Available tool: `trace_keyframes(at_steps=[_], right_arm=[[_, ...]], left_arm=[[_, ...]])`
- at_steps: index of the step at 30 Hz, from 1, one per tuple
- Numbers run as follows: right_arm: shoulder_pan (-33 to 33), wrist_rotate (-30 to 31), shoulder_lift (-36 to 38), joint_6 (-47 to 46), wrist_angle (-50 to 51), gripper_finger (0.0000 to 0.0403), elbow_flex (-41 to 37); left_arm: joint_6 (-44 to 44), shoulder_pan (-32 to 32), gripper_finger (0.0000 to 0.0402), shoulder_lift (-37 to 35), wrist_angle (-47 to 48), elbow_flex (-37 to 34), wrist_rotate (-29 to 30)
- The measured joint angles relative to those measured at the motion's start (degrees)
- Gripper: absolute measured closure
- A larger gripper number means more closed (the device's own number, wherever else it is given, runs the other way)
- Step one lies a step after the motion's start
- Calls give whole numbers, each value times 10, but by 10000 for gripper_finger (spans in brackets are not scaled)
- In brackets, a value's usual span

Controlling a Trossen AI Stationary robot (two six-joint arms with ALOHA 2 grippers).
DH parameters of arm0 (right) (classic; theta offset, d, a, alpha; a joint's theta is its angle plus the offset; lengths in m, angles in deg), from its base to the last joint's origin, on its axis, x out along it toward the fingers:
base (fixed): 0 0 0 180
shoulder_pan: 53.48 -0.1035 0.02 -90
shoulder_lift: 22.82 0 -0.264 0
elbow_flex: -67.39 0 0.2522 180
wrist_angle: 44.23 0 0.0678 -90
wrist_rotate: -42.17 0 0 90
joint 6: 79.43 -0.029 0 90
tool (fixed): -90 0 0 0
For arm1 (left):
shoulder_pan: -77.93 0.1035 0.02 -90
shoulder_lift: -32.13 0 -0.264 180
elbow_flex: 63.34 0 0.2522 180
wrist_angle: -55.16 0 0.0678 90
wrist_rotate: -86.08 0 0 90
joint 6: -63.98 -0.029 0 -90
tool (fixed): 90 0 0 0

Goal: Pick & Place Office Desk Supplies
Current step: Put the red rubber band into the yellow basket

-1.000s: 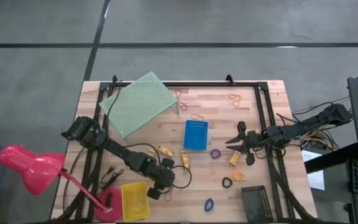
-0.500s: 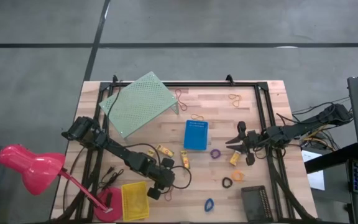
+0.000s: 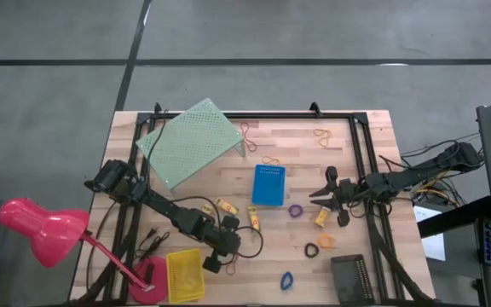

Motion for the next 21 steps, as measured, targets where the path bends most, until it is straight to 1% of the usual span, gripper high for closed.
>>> trace_keyframes(at_steps=[6,10,13,18,21], right_arm=[[0,0,0,0,0,314,0],[0,0,0,0,0,317,0],[0,0,0,0,0,322,0],[0,0,0,0,0,331,0],[0,0,0,0,0,335,0]], left_arm=[[-2,0,400,-17,11,-2,-2],[-2,1,400,-45,14,-2,-2],[-3,4,400,-69,39,-2,-2],[2,10,400,-138,88,-1,-2],[26,14,401,-194,127,-1,0]])
